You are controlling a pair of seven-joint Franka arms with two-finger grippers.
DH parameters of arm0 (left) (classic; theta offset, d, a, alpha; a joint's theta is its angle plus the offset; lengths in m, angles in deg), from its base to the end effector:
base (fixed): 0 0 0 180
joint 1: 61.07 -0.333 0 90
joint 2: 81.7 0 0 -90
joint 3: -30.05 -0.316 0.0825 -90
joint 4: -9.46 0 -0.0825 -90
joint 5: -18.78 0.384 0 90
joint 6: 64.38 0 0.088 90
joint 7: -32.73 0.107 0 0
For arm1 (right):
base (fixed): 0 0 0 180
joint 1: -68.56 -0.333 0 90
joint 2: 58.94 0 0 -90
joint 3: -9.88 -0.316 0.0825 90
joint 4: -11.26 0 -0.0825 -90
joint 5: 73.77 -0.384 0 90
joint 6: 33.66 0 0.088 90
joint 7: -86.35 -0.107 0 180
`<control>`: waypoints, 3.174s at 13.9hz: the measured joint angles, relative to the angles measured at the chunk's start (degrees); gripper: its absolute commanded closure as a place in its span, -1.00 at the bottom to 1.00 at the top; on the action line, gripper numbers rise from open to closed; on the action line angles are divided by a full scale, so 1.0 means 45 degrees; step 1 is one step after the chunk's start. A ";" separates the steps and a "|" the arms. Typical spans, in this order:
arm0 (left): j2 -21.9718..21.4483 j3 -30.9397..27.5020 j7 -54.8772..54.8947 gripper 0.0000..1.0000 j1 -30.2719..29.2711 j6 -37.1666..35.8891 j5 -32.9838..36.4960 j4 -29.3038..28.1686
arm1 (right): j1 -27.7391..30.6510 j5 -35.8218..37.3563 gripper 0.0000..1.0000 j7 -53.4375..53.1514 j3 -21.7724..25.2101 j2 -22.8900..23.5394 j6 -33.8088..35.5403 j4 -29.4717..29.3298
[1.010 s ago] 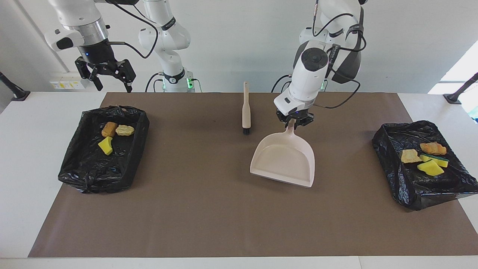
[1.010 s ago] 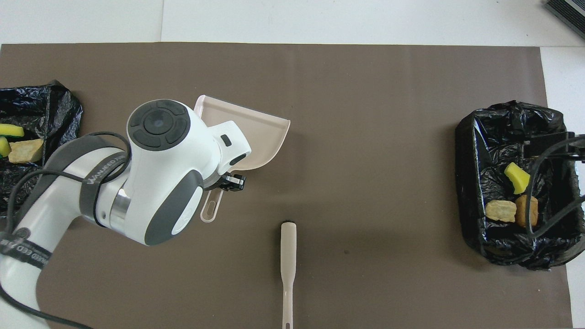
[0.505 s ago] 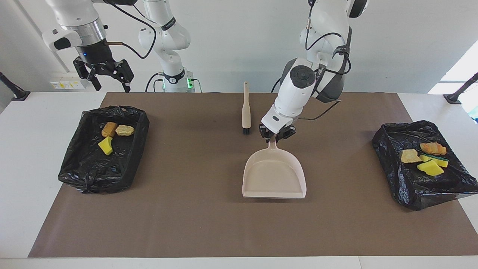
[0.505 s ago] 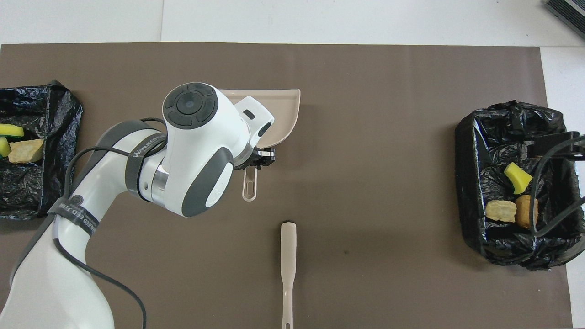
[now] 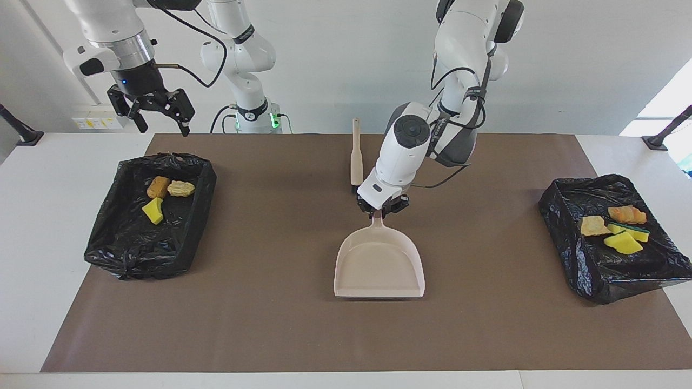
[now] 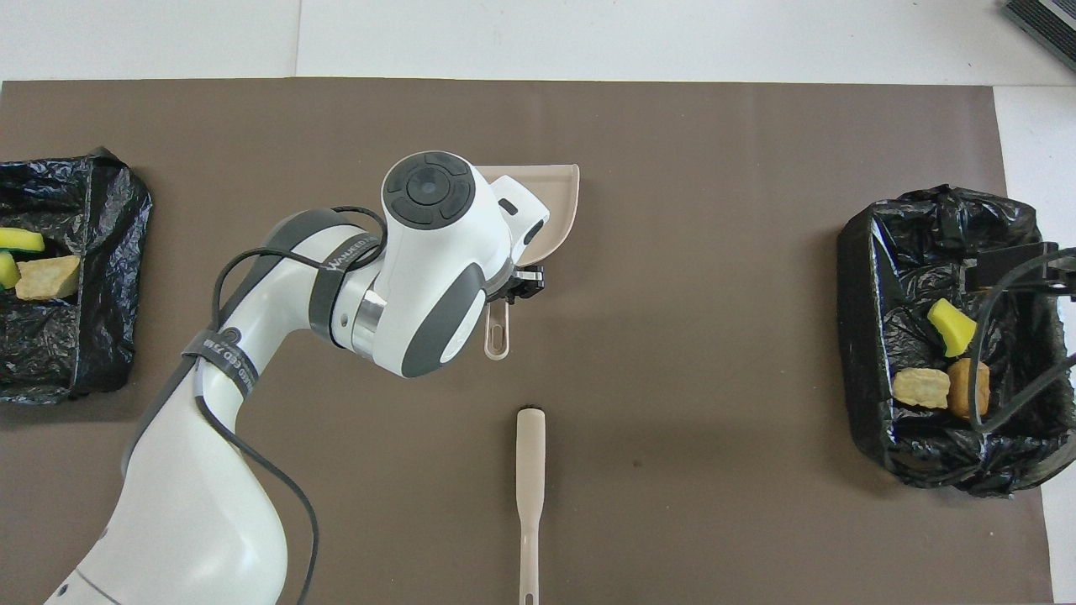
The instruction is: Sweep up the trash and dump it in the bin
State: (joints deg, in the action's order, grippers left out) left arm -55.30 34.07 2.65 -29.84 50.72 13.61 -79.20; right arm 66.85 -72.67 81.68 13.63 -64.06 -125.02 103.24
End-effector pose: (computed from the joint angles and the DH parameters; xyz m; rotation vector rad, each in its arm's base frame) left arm 0.5604 -0.3945 0.3855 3.0436 -0.0680 -0.0909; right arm 0.5286 -0.0226 0.6586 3.1222 -0.1834 0.1230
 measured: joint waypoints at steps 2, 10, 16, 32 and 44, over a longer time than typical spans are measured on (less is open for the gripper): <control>0.0361 -0.0005 -0.0406 0.82 0.0314 0.0215 0.0259 0.0081 | -0.0044 0.0000 -1.00 0.0000 0.0066 0.0000 0.0000 0.0001; -0.0533 -0.0485 -0.0191 -1.00 -0.0742 -0.1033 0.0526 0.0365 | -0.0216 0.0000 -1.00 0.0000 0.0195 0.0000 0.0000 0.0056; -0.3942 -0.0513 0.0746 -1.00 -0.3041 -0.4382 0.0534 0.0402 | -0.0078 0.0005 -1.00 0.0000 0.0376 0.0000 0.0060 0.0061; -0.7490 -0.0583 0.5149 -1.00 -0.4789 -0.9718 0.1139 0.0351 | -0.0179 0.0004 -1.00 0.0000 0.0277 0.0000 0.0060 0.0061; -0.6515 -0.1224 0.5170 -1.00 -0.5136 -0.8660 0.1026 0.1454 | -0.0180 0.0004 -1.00 0.0000 0.0277 0.0000 0.0061 0.0061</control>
State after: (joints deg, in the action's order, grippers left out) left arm -84.62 28.56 25.92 -52.95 11.75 18.23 -72.65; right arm 66.05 -72.66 81.68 14.88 -64.06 -124.74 103.52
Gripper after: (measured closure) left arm 0.000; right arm 0.000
